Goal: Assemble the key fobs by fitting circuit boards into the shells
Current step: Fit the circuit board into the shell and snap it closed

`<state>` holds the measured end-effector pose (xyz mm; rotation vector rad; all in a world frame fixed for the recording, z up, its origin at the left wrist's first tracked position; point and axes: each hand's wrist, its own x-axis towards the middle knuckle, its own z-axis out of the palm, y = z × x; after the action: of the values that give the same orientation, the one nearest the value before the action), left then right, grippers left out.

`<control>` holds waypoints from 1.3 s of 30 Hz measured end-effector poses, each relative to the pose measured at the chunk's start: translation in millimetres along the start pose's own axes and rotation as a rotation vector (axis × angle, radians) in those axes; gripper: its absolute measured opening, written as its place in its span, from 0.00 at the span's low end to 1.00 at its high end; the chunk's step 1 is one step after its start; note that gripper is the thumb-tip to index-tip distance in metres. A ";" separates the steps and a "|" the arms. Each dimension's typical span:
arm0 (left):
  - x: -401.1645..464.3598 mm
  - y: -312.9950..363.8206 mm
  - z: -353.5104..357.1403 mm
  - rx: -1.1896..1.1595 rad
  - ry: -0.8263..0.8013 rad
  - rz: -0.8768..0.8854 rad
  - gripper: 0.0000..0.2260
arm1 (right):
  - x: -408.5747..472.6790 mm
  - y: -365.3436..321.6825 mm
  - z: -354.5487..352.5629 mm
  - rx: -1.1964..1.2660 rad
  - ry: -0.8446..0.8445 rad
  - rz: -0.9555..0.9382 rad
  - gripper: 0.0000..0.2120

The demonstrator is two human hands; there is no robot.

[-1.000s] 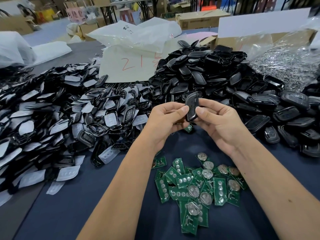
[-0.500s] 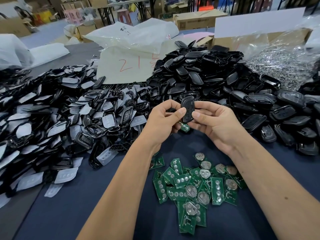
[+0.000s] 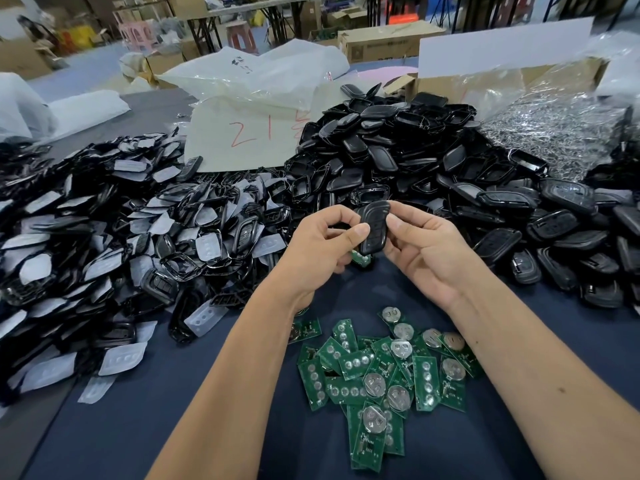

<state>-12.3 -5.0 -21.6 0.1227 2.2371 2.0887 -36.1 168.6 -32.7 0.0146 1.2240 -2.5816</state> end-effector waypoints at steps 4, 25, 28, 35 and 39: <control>0.4 -0.4 0.3 -0.028 -0.007 0.024 0.12 | -0.5 -0.6 3.3 0.030 -0.034 -0.002 0.16; 1.6 7.6 4.7 -0.055 0.021 0.114 0.07 | -3.6 2.1 6.7 -0.022 -0.042 -0.136 0.17; 1.7 8.0 5.8 -0.075 0.025 0.117 0.08 | -3.3 1.2 6.6 -0.034 -0.022 -0.149 0.17; -0.5 7.5 11.1 0.501 0.242 0.314 0.09 | -5.2 10.5 9.4 -0.303 0.089 -0.300 0.13; -7.1 12.8 15.7 0.764 0.220 0.438 0.06 | -5.6 14.2 11.6 -0.323 0.060 -0.321 0.18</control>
<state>-3.4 10.7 -9.9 0.4794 3.2699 1.2877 -25.8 152.7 -35.4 -0.1855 1.7816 -2.6200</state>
